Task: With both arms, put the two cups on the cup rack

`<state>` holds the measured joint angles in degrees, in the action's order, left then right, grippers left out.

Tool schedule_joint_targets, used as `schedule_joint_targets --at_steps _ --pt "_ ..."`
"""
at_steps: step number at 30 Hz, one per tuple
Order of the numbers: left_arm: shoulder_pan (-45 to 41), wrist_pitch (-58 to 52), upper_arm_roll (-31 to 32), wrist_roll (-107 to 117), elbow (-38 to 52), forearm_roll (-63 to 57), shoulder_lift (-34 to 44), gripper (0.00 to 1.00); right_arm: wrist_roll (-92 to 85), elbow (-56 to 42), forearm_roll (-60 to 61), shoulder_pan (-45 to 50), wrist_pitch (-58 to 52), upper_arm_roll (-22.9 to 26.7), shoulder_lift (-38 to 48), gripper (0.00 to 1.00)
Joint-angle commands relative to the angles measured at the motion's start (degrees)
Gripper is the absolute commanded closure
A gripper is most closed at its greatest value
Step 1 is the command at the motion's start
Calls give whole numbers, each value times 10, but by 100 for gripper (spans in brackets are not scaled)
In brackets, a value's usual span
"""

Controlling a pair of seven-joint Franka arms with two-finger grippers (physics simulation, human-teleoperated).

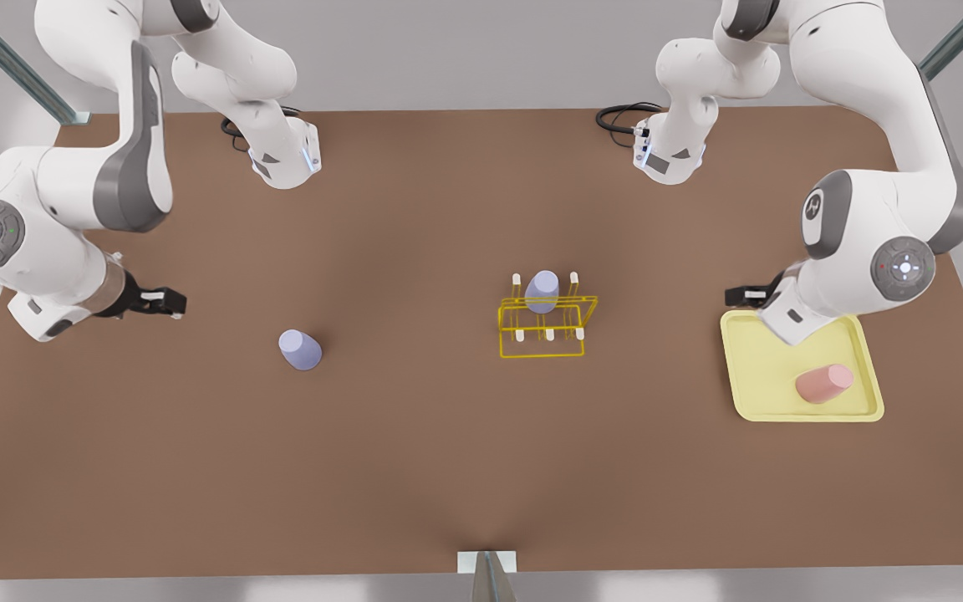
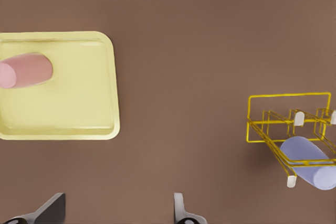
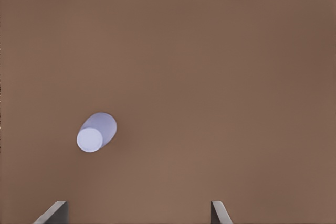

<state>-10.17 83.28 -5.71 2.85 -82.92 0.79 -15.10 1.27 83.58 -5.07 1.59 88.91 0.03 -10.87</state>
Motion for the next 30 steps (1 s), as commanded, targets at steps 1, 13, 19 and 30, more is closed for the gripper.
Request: schedule_joint_targets --at_steps 1,13,19,30 --pt "0 53 -1 22 0 5 1 0 2 0 5 0 54 1 1 0" --pt "235 306 -2 -320 46 3 -224 0 13 187 32 33 389 -6 -108 0" --pt "236 307 -3 -320 43 3 -259 0 15 266 56 55 449 -6 -87 0" --pt "246 384 -10 -317 -29 4 -274 0 9 376 71 67 511 -22 -46 0"
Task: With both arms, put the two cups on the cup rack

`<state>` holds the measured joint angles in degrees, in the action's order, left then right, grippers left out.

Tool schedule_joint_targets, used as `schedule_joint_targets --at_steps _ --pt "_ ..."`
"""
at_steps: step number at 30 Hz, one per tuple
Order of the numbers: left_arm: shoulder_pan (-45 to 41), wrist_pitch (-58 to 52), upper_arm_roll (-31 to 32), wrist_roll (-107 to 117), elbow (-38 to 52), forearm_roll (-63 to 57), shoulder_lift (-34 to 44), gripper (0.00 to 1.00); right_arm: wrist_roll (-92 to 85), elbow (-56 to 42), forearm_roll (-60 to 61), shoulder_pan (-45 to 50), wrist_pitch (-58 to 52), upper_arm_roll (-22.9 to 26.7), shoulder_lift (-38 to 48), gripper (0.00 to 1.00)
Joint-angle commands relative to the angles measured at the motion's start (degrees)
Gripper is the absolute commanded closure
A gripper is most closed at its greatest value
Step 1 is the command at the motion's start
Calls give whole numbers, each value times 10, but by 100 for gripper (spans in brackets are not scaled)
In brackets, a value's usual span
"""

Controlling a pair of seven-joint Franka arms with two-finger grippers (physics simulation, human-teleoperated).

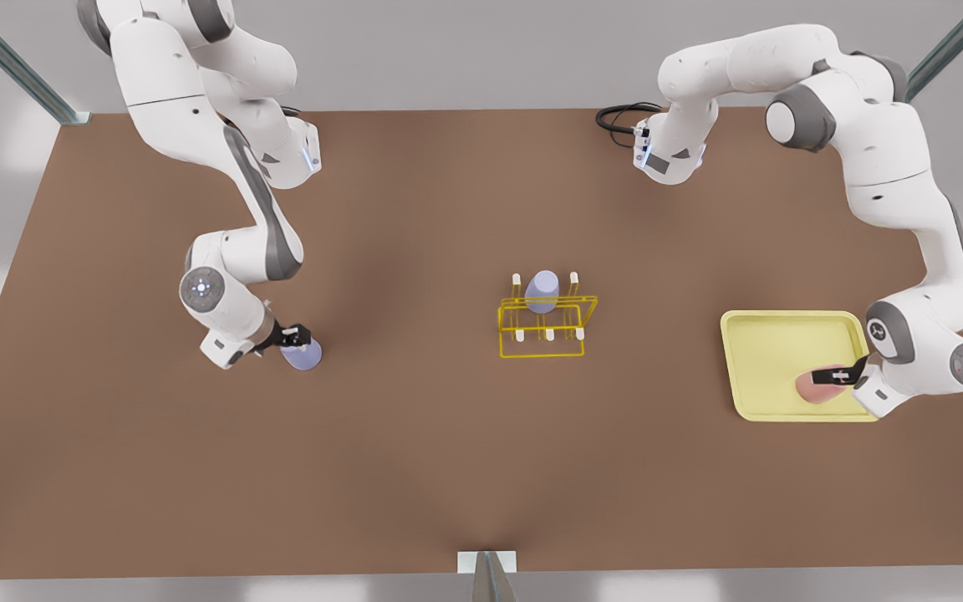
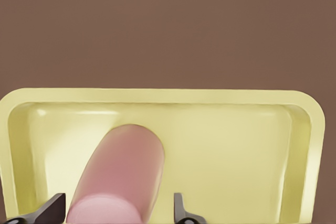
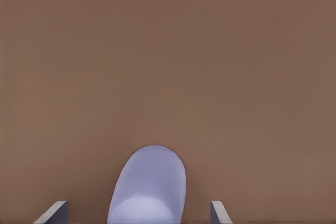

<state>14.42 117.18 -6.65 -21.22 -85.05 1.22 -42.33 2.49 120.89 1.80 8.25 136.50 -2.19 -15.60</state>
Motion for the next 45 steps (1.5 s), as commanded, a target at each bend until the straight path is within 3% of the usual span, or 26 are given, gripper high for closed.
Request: schedule_joint_targets --at_steps 1,3,4,5,20,25,30,34,37,45 --pt "0 46 0 -76 -12 0 -2 0 -4 3 2 0 35 0 -1 0" --pt "0 51 0 -75 -12 1 -7 0 -6 4 2 0 35 0 -7 0" --pt "0 59 0 -75 -12 0 -11 17 -6 4 2 2 35 0 -11 0" --pt "0 59 0 -75 -11 0 -12 25 -7 4 2 5 35 0 -17 0" --pt "-4 56 -1 -59 -8 1 -18 26 -22 57 1 4 95 0 -51 0" --pt "-2 -22 -1 -46 -11 1 10 26 -22 56 2 8 106 0 -62 0" --pt "-108 -102 5 104 -5 2 70 26 -22 56 1 8 107 0 -62 0" --pt "-126 -104 134 248 52 3 64 25 -28 56 2 7 106 0 -62 7" --pt "-136 -111 186 323 88 50 57 25 -28 54 1 7 106 0 -66 13" --pt "-201 -223 211 427 139 35 50 25 -37 44 1 5 101 0 -66 14"
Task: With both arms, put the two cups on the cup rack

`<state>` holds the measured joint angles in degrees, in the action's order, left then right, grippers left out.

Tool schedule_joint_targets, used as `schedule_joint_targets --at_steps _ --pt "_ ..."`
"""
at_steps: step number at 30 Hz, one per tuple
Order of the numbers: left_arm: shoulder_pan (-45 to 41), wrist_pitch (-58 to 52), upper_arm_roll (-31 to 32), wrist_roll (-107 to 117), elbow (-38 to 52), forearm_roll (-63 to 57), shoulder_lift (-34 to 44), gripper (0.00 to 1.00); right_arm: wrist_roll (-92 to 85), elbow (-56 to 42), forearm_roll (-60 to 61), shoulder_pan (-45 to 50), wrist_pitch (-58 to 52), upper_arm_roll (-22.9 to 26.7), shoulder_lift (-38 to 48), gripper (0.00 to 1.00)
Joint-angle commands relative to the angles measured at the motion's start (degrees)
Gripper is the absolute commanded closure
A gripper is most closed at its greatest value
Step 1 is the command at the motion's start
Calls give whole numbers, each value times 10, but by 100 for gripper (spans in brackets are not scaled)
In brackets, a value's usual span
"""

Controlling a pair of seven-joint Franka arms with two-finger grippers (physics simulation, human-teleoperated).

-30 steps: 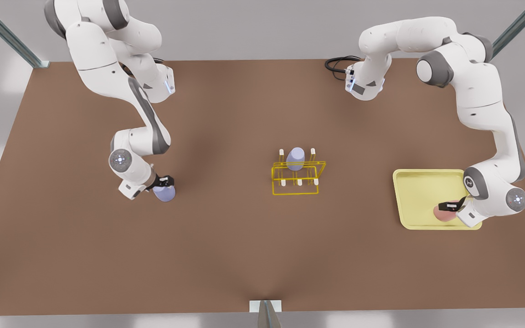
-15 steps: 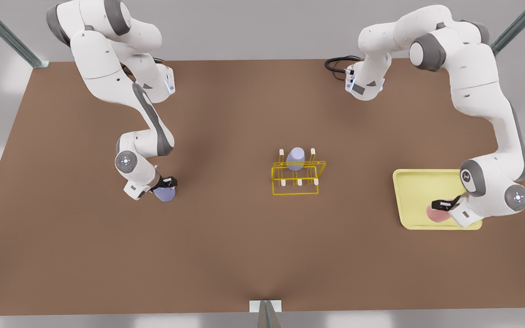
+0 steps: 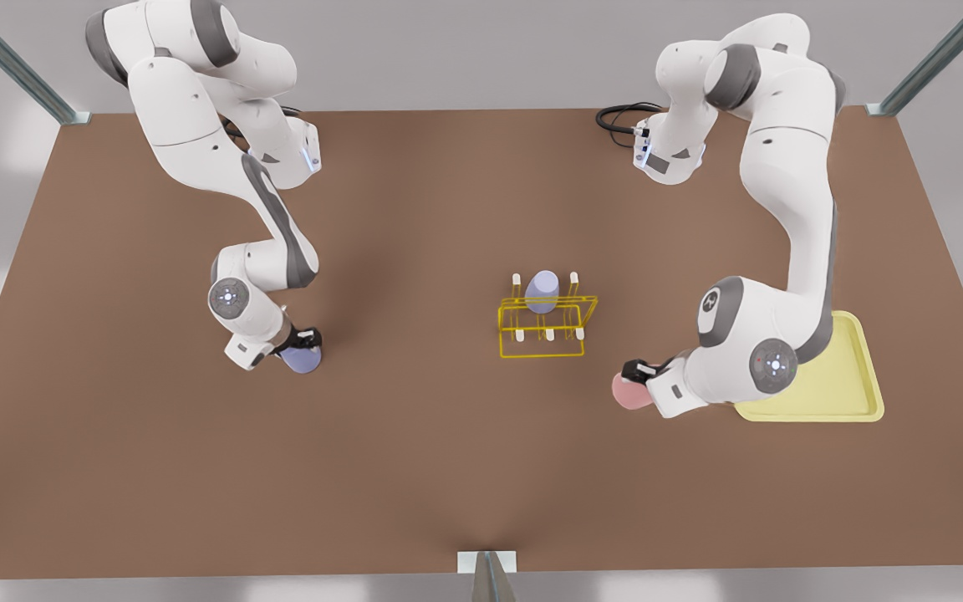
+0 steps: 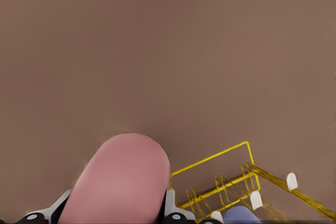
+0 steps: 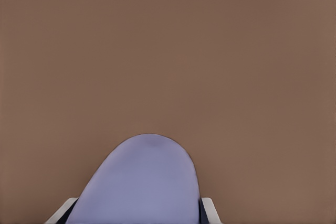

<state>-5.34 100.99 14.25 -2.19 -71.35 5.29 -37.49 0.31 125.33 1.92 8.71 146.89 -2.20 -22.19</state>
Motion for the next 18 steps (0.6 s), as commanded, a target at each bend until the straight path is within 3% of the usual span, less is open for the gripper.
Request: schedule_joint_targets --at_steps 1,4,8,14,18 --pt "-27 -55 1 282 -3 -14 1 24 -15 -2 0 0 -3 0 0 14" --pt "-41 17 30 365 -63 -13 33 24 -19 -19 -2 3 0 -10 5 14" --pt "-35 15 34 383 -64 -12 50 24 -19 -51 5 -1 4 -49 10 14" --pt "-49 42 55 395 -101 -16 46 23 -18 -62 13 2 101 -104 -6 14" --pt "-43 40 53 401 -121 -36 55 23 -19 -103 71 3 103 -151 -22 13"
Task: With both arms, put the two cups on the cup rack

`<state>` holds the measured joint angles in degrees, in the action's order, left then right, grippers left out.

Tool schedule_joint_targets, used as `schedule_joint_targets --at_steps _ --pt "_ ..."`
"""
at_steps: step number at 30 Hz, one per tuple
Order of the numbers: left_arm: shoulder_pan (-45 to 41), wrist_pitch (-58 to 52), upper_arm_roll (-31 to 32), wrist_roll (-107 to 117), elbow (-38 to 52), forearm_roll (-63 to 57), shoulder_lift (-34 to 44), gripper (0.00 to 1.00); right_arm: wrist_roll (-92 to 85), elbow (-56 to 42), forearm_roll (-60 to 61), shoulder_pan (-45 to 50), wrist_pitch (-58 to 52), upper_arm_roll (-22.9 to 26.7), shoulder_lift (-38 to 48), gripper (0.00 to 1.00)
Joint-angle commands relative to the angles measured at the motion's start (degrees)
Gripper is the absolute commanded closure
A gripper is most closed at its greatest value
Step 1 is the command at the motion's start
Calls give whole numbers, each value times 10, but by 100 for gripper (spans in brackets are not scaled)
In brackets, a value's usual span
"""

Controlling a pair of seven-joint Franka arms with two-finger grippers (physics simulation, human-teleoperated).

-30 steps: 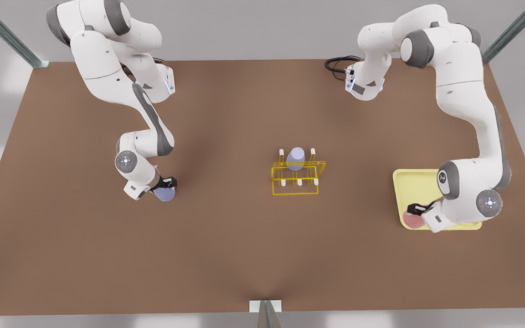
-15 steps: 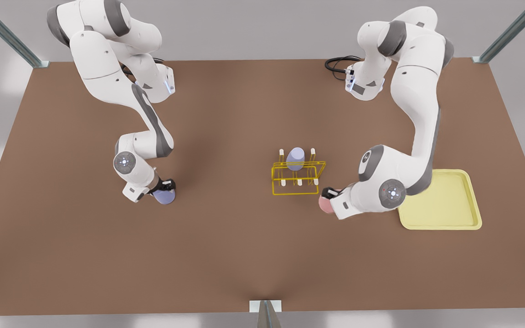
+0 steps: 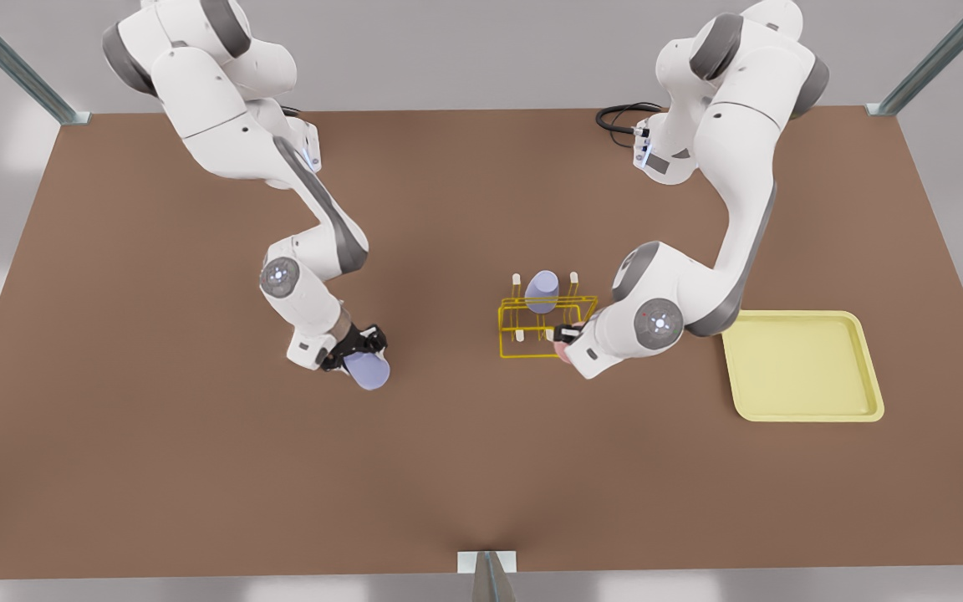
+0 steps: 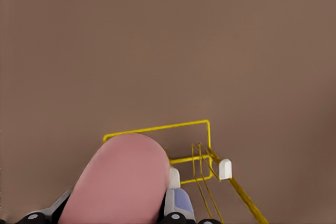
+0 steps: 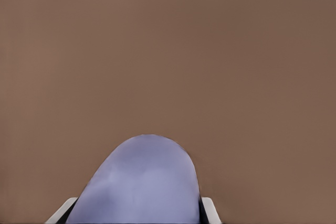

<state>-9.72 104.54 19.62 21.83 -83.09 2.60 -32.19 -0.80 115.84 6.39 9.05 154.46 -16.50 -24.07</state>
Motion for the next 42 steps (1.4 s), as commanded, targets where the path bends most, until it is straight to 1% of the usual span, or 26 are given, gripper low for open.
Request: schedule_joint_targets --at_steps 1,4,5,9,10,11,12,16,18,24,28,33,34,35,36,41,42 --pt "1 3 0 175 -4 -22 5 23 -8 -18 35 4 28 -17 -10 13" --pt "1 -1 0 189 -11 -22 5 23 -7 -51 75 4 23 -45 -23 13" --pt "1 -1 0 196 -12 -22 5 22 -7 -64 92 3 23 -65 -30 13" --pt "-1 2 1 211 -16 -22 5 22 -7 -103 151 4 25 -95 -51 13" --pt "0 2 1 211 -16 -21 4 22 -7 -105 155 6 25 -96 -53 13" --pt "0 2 1 210 -16 -22 3 13 -7 -112 160 7 26 -102 -56 13" --pt "0 2 1 210 -17 -22 3 0 -8 -116 169 8 26 -107 -57 13" --pt "3 2 1 210 -23 -23 4 0 -7 -138 202 31 27 -117 -76 13" --pt "3 2 1 210 -28 -37 5 0 -7 -142 216 37 28 -131 -78 13" --pt "1 -1 2 211 -48 -39 6 0 -6 -184 216 47 29 -151 -114 13" --pt "-1 -16 14 212 -52 -39 15 0 -6 -193 214 50 29 -166 -132 13" --pt "1 -44 15 190 -69 -43 27 0 -7 -203 212 50 24 -171 -149 13" --pt "1 -48 15 190 -75 -43 30 0 -7 -206 213 50 23 -172 -152 12" --pt "1 -52 15 190 -75 -43 30 0 -7 -209 213 50 23 -172 -157 7" --pt "1 -57 16 190 -78 -43 30 0 -7 -210 213 50 22 -176 -159 0" --pt "3 -60 21 192 -88 -43 30 0 -4 -235 214 53 19 -180 -168 0" --pt "3 -60 21 192 -88 -43 30 0 -3 -243 215 51 4 -182 -167 0"
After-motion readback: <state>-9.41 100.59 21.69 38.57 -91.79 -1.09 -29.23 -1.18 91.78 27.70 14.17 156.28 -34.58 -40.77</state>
